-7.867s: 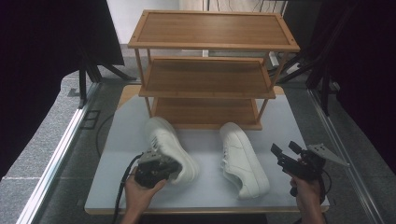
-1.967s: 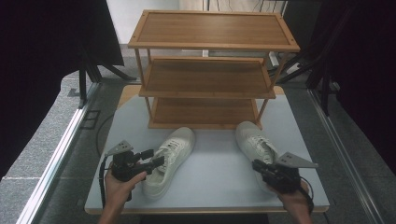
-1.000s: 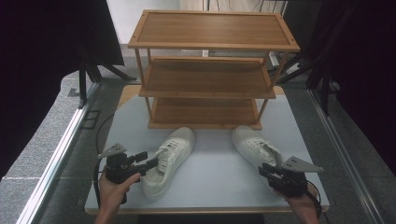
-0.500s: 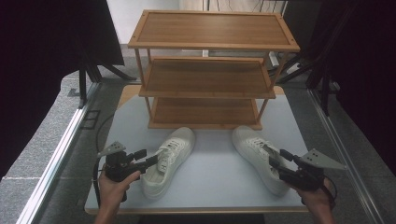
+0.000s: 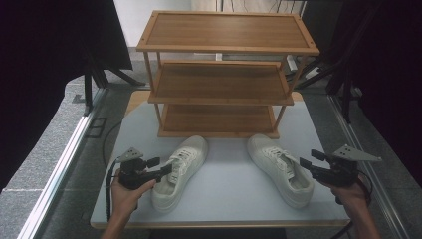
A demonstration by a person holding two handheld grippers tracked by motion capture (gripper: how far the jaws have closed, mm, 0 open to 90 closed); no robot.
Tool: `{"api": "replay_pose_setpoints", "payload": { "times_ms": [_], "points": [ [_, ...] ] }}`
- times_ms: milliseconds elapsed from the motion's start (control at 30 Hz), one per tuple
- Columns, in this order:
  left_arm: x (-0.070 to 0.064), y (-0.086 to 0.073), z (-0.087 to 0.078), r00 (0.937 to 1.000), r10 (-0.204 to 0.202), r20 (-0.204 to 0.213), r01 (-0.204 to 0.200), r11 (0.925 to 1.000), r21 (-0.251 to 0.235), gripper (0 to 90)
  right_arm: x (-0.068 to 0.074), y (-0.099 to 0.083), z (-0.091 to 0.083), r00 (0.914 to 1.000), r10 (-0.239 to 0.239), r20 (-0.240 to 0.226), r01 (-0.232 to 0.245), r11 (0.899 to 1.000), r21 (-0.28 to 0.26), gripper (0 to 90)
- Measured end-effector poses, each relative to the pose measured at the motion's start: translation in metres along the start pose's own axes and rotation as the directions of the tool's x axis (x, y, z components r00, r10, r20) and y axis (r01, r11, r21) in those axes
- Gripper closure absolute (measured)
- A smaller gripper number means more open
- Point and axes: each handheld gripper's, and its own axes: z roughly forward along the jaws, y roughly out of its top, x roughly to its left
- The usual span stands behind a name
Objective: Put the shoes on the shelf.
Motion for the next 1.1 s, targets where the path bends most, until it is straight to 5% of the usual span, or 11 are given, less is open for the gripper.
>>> {"api": "replay_pose_setpoints", "payload": {
  "times_ms": [400,600,633,733,967,1033,1100],
  "points": [
    [-0.003,0.0,0.009,0.9983,0.058,0.008,-0.058,0.9972,0.048,36.5,-0.003,-0.004,0.029,0.9975,-0.041,-0.058,0.048,0.99,0.135,40.5],
    [0.001,0.001,0.021,0.9951,0.076,-0.063,-0.071,0.9947,0.074,39.4,-0.006,-0.005,0.056,0.9954,-0.07,-0.064,0.082,0.976,0.2,40.8],
    [0.003,0.001,0.027,0.9901,0.092,-0.105,-0.083,0.9926,0.089,41.1,-0.005,-0.006,0.066,0.9944,-0.094,-0.048,0.103,0.969,0.224,41.6],
    [0.007,0.001,0.032,0.9869,0.094,-0.131,-0.081,0.9916,0.101,40.9,-0.004,-0.006,0.074,0.9932,-0.113,-0.029,0.117,0.967,0.225,43.5],
    [0.003,0.001,0.044,0.9829,0.116,-0.143,-0.098,0.9873,0.125,57.9,-0.002,-0.009,0.088,0.9891,-0.147,-0.005,0.145,0.969,0.2,52.9],
    [0.005,0.002,0.045,0.9883,0.095,-0.12,-0.079,0.9882,0.131,62.9,-0.002,-0.009,0.088,0.9898,-0.143,-0.003,0.14,0.969,0.204,58.0],
    [0.002,0.001,0.045,0.9819,0.12,-0.146,-0.102,0.9866,0.127,70.0,-0.004,-0.01,0.088,0.9927,-0.121,0.008,0.116,0.969,0.218,63.2]
  ]
}}
